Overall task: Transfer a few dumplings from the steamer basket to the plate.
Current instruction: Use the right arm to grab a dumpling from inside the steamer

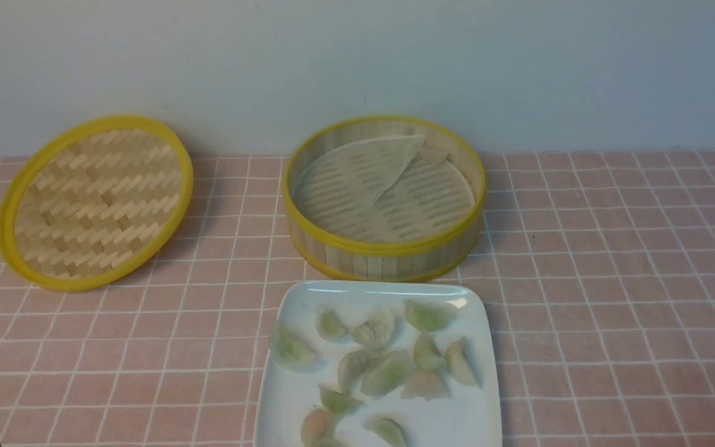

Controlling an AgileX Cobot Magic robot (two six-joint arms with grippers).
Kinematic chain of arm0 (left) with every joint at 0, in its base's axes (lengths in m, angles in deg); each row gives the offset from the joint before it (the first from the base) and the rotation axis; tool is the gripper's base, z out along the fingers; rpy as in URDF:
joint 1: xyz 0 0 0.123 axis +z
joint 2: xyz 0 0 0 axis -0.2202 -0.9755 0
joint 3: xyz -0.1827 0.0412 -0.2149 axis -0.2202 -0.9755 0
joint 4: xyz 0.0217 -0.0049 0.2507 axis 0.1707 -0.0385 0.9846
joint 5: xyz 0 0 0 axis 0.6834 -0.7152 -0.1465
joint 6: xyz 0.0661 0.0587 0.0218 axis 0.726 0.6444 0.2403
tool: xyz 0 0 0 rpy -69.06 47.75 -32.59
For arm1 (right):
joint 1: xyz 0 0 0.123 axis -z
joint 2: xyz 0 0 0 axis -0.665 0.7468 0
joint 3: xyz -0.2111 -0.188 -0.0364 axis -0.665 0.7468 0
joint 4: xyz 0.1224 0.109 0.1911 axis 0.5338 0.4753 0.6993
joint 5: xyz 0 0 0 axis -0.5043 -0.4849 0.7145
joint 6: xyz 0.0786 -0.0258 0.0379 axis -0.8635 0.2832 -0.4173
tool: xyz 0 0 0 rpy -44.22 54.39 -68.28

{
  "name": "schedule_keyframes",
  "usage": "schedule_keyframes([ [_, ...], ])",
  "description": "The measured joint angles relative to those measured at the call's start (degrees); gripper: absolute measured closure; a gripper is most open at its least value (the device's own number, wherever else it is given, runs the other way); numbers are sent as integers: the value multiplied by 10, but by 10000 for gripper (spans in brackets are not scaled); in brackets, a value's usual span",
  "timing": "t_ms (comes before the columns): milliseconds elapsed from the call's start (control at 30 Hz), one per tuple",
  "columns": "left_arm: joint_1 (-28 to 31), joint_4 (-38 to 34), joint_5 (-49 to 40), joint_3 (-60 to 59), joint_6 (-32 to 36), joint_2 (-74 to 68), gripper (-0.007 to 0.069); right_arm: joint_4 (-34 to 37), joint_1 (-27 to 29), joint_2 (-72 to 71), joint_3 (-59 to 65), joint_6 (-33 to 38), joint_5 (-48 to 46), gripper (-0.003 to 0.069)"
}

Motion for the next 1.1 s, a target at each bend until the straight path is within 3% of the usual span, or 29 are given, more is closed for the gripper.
schedule_keyframes([
  [767, 0, 0, 0, 0, 0, 0, 631, 11, 0, 0, 1, -2, 7, 669],
  [1000, 0, 0, 0, 0, 0, 0, 631, 254, 0, 0, 5, -103, 191, 669],
  [1100, 0, 0, 0, 0, 0, 0, 631, 321, 0, 0, 5, -113, 240, 669],
])
